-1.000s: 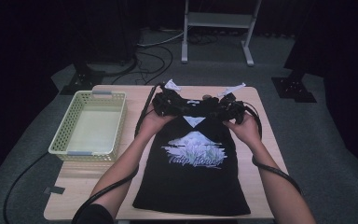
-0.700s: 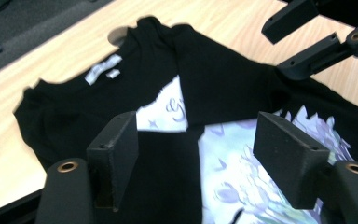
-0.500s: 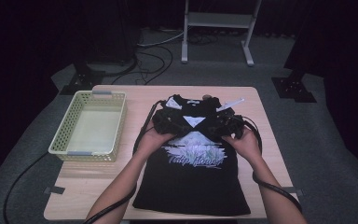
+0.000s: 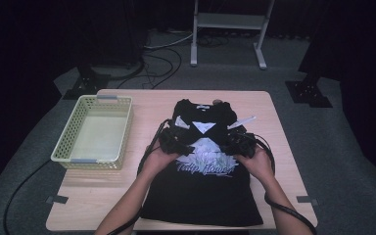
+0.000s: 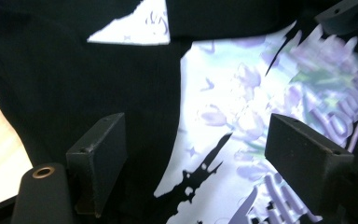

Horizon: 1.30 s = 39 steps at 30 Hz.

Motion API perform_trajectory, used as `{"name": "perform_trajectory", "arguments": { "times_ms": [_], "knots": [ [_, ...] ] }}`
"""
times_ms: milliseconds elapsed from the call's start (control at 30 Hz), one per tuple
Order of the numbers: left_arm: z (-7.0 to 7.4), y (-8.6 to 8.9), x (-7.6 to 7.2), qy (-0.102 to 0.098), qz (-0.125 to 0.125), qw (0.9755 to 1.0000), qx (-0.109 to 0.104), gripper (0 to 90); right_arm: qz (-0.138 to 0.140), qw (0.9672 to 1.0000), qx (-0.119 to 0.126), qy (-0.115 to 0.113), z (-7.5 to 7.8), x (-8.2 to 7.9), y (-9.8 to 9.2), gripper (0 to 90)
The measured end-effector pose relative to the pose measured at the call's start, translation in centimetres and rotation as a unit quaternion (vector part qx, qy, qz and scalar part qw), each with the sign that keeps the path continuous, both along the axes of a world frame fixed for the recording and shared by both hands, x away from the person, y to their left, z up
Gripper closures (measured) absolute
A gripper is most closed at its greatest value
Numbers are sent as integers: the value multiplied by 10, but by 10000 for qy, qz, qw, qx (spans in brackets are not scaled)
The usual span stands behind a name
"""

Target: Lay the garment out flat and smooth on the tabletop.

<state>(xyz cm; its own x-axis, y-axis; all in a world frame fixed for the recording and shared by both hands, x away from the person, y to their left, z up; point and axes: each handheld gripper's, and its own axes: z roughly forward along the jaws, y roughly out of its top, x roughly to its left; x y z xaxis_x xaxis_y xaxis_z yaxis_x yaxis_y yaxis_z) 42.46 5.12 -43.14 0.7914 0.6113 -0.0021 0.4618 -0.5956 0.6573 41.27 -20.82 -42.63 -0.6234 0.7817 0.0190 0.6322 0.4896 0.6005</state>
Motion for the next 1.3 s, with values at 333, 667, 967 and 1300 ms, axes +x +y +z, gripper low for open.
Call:
{"name": "perform_trajectory", "arguments": {
  "times_ms": [333, 667, 967, 1300],
  "knots": [
    [-25, 1, -1, 296, -2, 9993, 239, 198, -64, 9993, -316, 166, -33, -3, 6, 402],
    [-32, -2, -7, 119, -66, 9987, 485, 185, 6, 9998, -160, 129, -36, -3, 2, 384],
    [-34, 0, -15, 54, 15, 9992, 401, 185, 67, 9999, -115, 75, -37, -8, 1, 359],
    [-35, 1, -29, 24, 53, 9993, 357, 175, 271, 9996, -104, 41, -38, -20, 0, 337]
  ]
}}
